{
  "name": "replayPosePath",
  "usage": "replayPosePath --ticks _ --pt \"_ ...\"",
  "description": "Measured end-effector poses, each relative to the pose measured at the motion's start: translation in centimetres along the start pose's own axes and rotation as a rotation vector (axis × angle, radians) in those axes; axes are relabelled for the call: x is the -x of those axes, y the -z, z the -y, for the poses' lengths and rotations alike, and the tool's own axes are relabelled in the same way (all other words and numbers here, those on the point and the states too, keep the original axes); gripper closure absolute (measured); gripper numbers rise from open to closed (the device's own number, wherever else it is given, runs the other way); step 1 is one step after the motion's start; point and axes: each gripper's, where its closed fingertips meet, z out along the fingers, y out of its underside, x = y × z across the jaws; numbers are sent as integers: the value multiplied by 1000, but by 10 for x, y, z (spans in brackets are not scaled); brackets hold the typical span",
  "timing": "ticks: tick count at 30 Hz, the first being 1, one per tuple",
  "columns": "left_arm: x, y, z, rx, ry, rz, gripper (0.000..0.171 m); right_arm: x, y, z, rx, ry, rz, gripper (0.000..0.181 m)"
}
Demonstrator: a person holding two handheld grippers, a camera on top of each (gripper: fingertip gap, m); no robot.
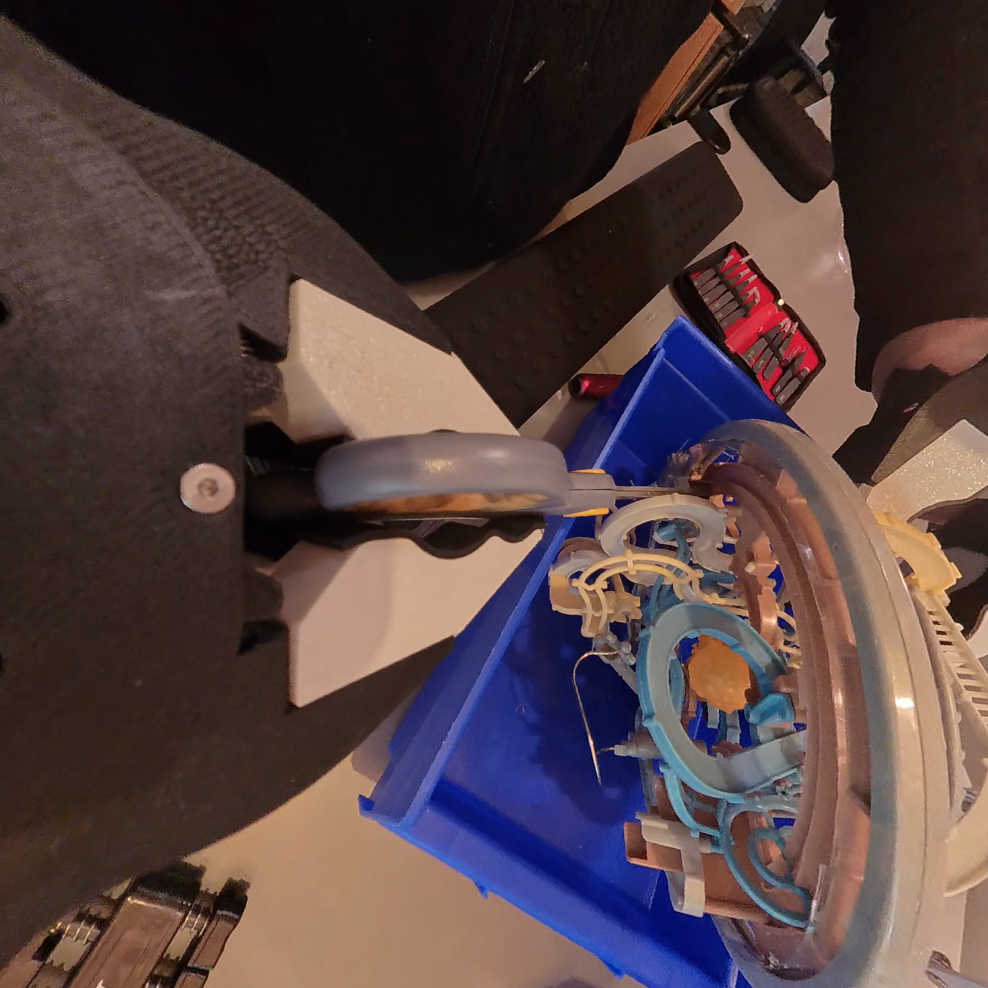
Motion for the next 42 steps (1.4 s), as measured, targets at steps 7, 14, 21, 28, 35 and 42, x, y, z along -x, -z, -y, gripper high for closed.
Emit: replayPosePath --ticks 7,14,21,28,35,42 --pt "6 1 -3 -26 75 -16 133 0 -5 -2 -99 -74 12 167" --pt "8 2 -4 -39 89 -20 132 1 -8 -1 -117 -96 -7 167" --pt "15 -3 1 -23 95 -26 138 1 33 27 99 38 -122 166" --pt "13 -3 4 -24 74 -27 160 -1 45 27 279 104 -120 167" --pt "15 -6 6 -19 65 -24 160 -10 62 43 336 166 -131 167" --pt "15 -11 10 -30 79 -20 160 -20 54 50 401 189 -89 167"
